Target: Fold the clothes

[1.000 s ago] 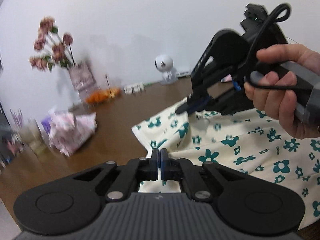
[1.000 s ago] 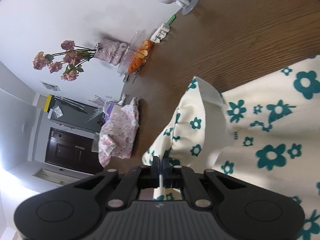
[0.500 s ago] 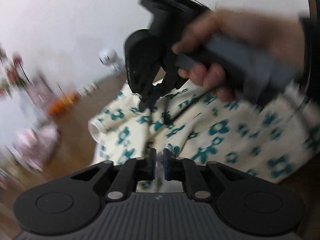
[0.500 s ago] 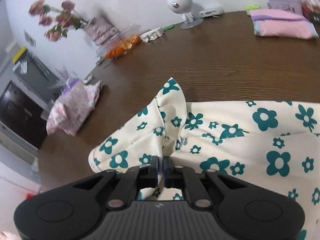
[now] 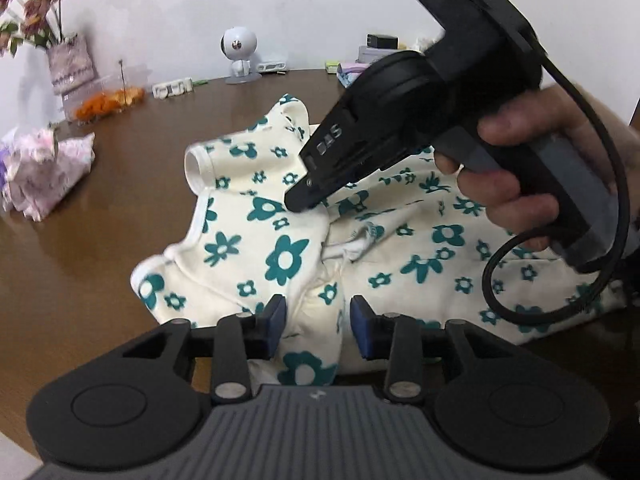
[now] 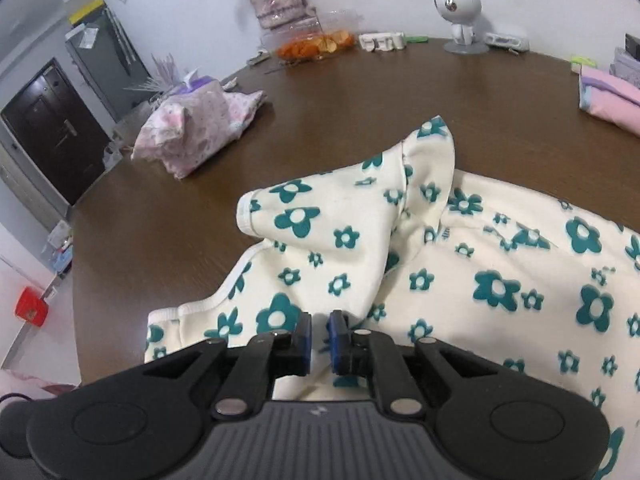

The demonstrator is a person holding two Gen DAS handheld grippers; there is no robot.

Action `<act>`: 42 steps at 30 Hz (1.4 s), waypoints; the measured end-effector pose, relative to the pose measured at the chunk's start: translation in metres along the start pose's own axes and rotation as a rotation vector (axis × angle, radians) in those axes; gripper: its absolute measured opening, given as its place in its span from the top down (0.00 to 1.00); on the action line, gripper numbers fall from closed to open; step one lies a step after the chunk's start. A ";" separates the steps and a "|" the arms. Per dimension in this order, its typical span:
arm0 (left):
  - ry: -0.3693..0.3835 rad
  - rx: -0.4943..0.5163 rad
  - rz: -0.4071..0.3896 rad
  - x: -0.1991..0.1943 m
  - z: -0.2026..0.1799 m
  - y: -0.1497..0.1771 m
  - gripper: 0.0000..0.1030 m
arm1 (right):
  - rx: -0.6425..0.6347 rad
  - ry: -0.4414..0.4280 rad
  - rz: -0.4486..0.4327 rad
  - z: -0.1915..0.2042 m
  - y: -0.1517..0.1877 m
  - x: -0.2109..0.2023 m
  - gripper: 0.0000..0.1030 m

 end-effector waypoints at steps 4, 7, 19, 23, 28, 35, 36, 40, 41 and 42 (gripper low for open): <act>0.038 0.001 -0.001 -0.009 -0.007 -0.003 0.64 | 0.015 -0.034 -0.069 -0.001 -0.015 -0.017 0.88; 0.076 -0.023 -0.034 -0.013 -0.007 -0.016 0.61 | 0.043 -0.026 -0.172 -0.010 -0.053 -0.023 0.88; 0.055 -0.070 0.015 0.004 -0.007 -0.009 0.60 | 0.085 -0.097 -0.029 0.004 -0.079 0.073 1.00; 0.108 -0.088 -0.020 -0.012 -0.009 -0.014 0.52 | 0.113 -0.090 -0.101 -0.014 -0.076 0.037 0.89; 0.173 -0.055 -0.002 -0.010 -0.027 -0.012 0.46 | 0.231 -0.010 -0.104 -0.065 -0.071 0.014 0.87; 0.227 -0.024 -0.024 -0.026 -0.032 0.005 0.39 | 0.184 -0.115 -0.118 -0.038 -0.020 -0.042 0.76; 0.245 -0.043 -0.027 -0.028 -0.030 0.005 0.37 | 0.168 -0.148 -0.127 -0.030 -0.011 -0.053 0.75; 0.266 -0.111 -0.030 -0.028 -0.019 -0.003 0.37 | 0.133 -0.117 -0.080 -0.013 0.036 -0.056 0.78; 0.263 -0.114 -0.032 -0.030 -0.019 -0.006 0.37 | 0.114 -0.094 -0.064 -0.011 0.045 -0.051 0.81; 0.262 -0.107 -0.040 -0.032 -0.021 -0.010 0.37 | 0.096 -0.074 -0.053 -0.008 0.054 -0.047 0.85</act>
Point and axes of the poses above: each gripper's, at about its wrist camera, not at the fingertips, and x roughly the way its jaws point, z to its left, y to its underside, the point moved 9 cm from there along x, roughly the way its jaws point, and after that the axes turned 1 degree about y, right-handed, at the moved point
